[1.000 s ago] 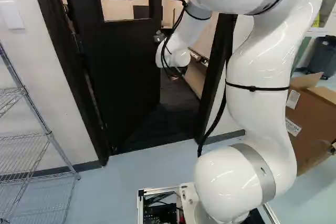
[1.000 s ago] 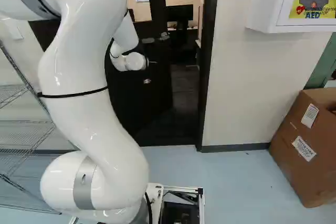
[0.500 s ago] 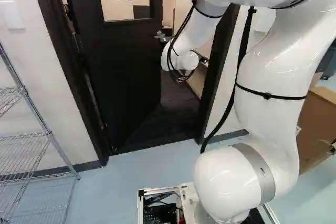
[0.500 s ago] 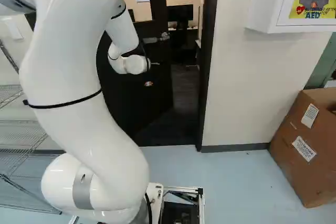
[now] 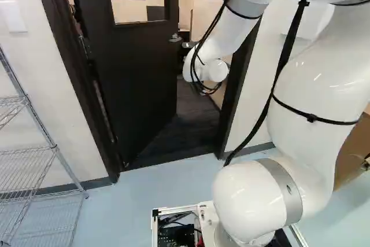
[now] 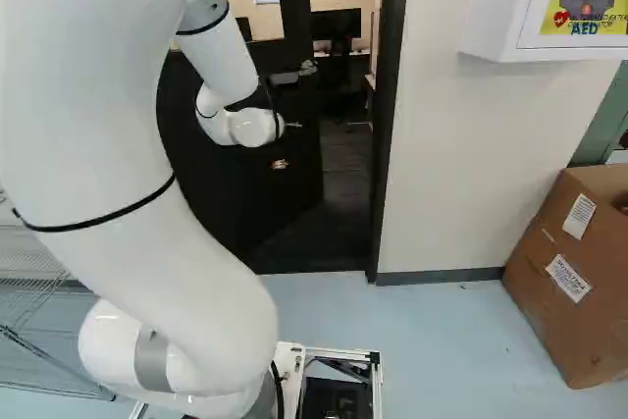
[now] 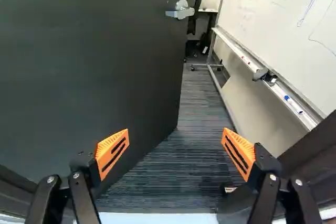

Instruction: Open the door and move inside

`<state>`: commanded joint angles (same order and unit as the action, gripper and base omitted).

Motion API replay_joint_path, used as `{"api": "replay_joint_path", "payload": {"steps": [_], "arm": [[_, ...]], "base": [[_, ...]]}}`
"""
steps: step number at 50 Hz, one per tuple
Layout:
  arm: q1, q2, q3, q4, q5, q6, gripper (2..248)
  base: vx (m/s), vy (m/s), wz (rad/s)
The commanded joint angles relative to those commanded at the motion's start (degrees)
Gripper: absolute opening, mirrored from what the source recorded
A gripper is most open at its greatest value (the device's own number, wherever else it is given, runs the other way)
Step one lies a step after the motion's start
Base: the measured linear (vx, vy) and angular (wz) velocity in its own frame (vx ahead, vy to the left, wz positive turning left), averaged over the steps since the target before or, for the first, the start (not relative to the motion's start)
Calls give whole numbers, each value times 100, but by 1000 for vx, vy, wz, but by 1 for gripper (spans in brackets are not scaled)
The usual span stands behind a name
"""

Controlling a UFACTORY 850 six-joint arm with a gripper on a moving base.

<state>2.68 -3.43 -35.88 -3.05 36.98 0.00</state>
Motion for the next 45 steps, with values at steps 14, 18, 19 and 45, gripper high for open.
{"api": "replay_joint_path", "payload": {"steps": [14,18,19,45], "arm": [[-133,411,422,0,0,0,247],[-175,536,547,0,0,0,247],[-183,560,571,0,0,0,247],[-466,1366,1337,-22,114,0,247]], "base": [[0,0,0],[0,0,0],[0,0,0],[0,0,0]]}}
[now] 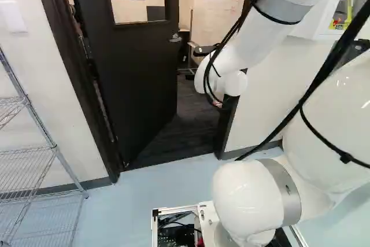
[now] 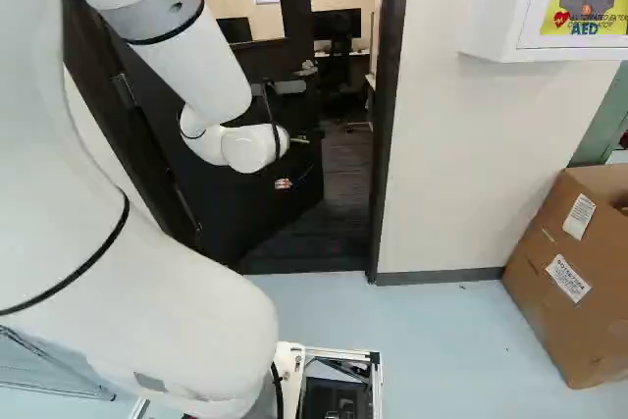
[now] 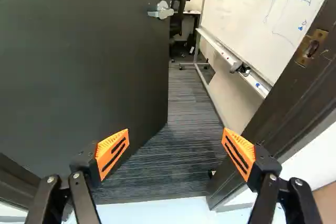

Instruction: Open the door and move inside

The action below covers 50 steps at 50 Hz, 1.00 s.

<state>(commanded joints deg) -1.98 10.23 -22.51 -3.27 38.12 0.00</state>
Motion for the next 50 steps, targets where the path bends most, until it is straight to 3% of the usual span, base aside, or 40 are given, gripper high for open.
{"api": "replay_joint_path", "payload": {"steps": [15,50], "arm": [[-175,458,407,-101,101,0,247],[-201,519,459,-160,160,0,247]], "base": [[0,0,0],[0,0,0]]}}
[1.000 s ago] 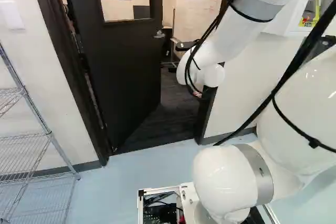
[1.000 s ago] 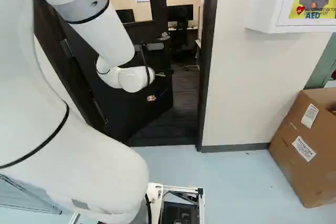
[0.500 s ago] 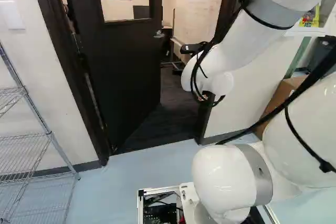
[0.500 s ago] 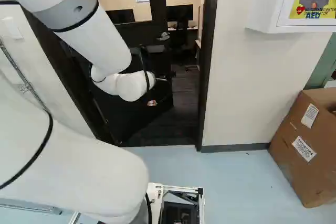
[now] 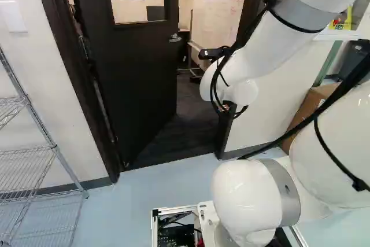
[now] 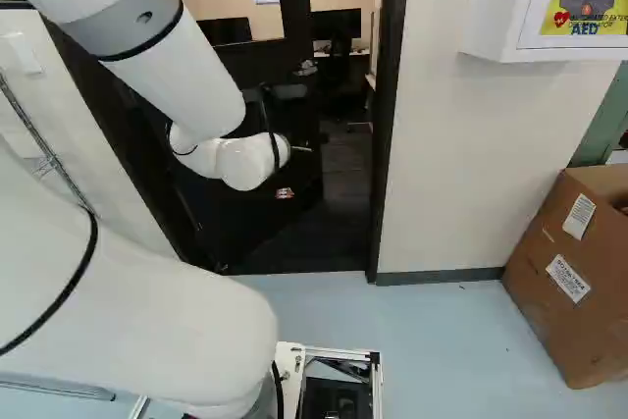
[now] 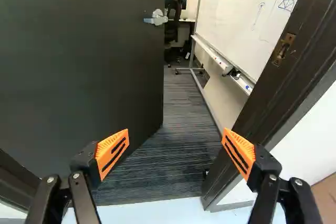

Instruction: Open the door and move inside

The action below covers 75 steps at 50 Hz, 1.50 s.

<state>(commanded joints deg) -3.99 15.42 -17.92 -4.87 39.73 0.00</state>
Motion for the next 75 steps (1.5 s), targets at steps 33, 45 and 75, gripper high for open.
{"api": "replay_joint_path", "payload": {"steps": [33,45,75], "arm": [[0,0,0,0,0,0,247],[0,0,0,0,0,0,247],[0,0,0,0,0,0,247]], "base": [[6,-2,-7],[42,15,-10],[82,41,-14]]}}
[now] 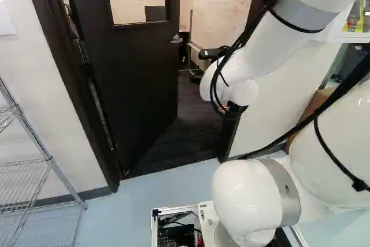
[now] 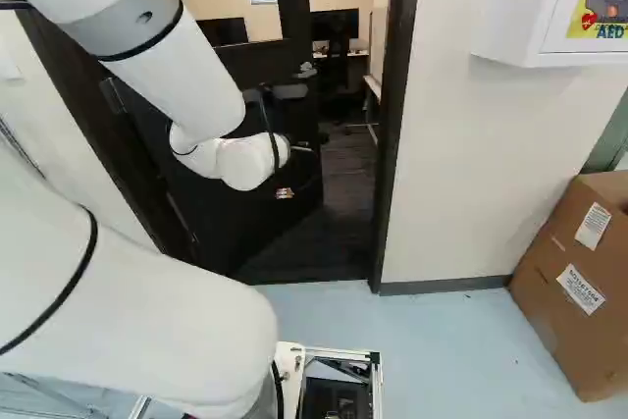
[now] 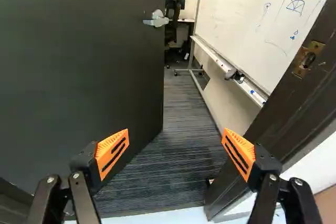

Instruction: Open the door and move inside

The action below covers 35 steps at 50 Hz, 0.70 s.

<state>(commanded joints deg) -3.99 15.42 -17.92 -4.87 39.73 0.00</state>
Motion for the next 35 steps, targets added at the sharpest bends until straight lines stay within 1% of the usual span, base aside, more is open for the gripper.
{"api": "replay_joint_path", "payload": {"steps": [22,35], "arm": [[0,0,0,0,0,0,247],[0,0,0,0,0,0,247]], "base": [[101,51,-12],[103,75,105]]}}
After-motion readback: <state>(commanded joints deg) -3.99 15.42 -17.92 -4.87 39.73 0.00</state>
